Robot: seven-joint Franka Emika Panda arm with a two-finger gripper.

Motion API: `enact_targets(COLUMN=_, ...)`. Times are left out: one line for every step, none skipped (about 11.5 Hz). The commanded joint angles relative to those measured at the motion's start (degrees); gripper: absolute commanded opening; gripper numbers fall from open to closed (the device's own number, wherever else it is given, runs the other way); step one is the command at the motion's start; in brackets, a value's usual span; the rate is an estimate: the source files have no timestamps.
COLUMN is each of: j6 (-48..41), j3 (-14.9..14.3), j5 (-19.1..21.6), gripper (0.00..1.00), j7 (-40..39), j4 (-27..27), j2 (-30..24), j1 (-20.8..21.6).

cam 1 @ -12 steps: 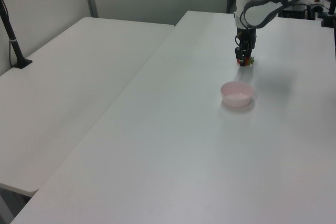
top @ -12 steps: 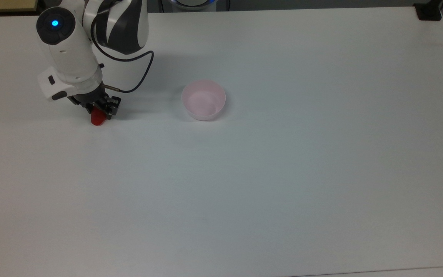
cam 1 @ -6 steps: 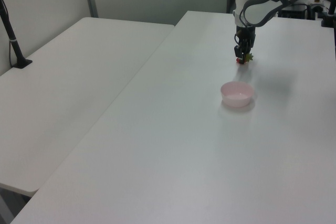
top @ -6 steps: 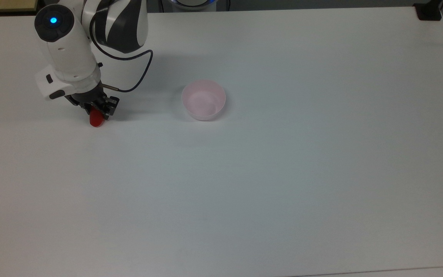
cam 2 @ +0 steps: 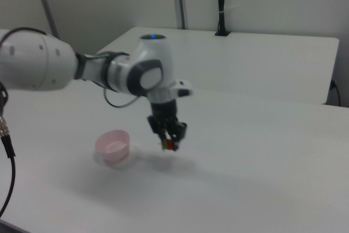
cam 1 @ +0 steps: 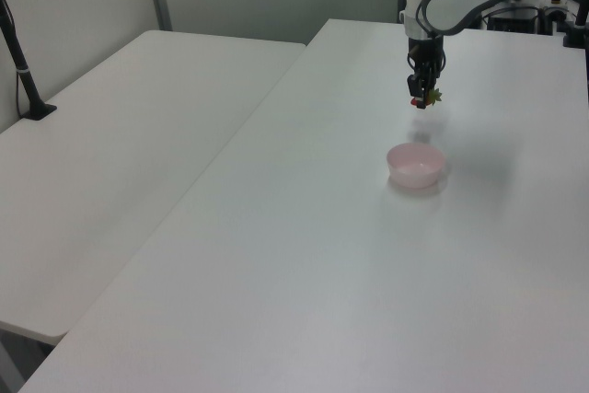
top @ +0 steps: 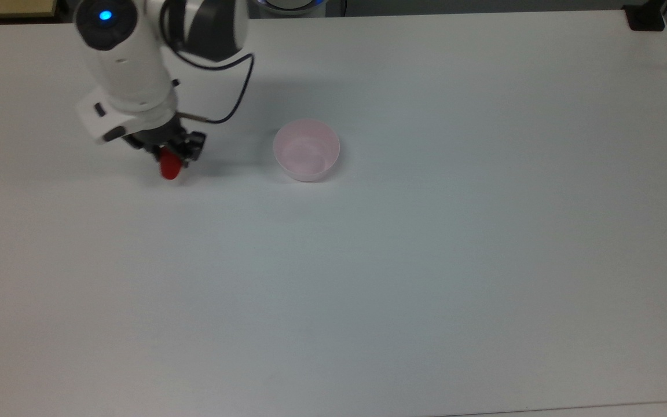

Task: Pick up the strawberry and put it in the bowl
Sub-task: 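Carry the held strawberry over the pink bowl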

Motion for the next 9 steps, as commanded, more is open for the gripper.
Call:
enact_targets(j6=-10.98, j3=4.62, j5=0.36, gripper=0.46, j7=0.22, j4=-1.1, j2=-6.46, j1=5.41)
enact_targets(j6=-12.67, j3=6.39, j5=0.36, gripper=0.46, j7=2.31, j4=-1.02, j2=-6.91, j1=6.82)
enact_targets(j6=-13.12, j3=7.27, j5=0.36, gripper=0.47, j7=3.98, j4=-1.1, j2=-6.74, j1=7.96)
enact_targets(j6=-13.21, j3=7.46, j5=0.36, gripper=0.57, j7=5.39, j4=-1.19, j2=-6.13, j1=10.32)
enact_targets(j6=-13.21, j3=7.46, j5=0.36, gripper=0.89, j7=6.97, j4=-1.19, j2=-5.69, j1=11.74)
enact_targets(j6=-13.21, j3=7.46, j5=0.36, gripper=1.0, j7=7.34, j4=-1.19, j2=-5.59, j1=12.19)
enact_targets(j6=-13.21, j3=7.46, j5=0.36, gripper=1.0, j7=7.69, j4=-1.02, j2=-5.94, j1=12.28)
enact_targets(j6=-13.82, j3=7.46, j5=0.28, gripper=1.0, j7=9.61, j4=0.29, j2=-6.21, j1=13.06)
enact_targets(j6=-15.39, j3=7.37, j5=-0.25, gripper=1.0, j7=12.85, j4=2.3, j2=-6.47, j1=14.37)
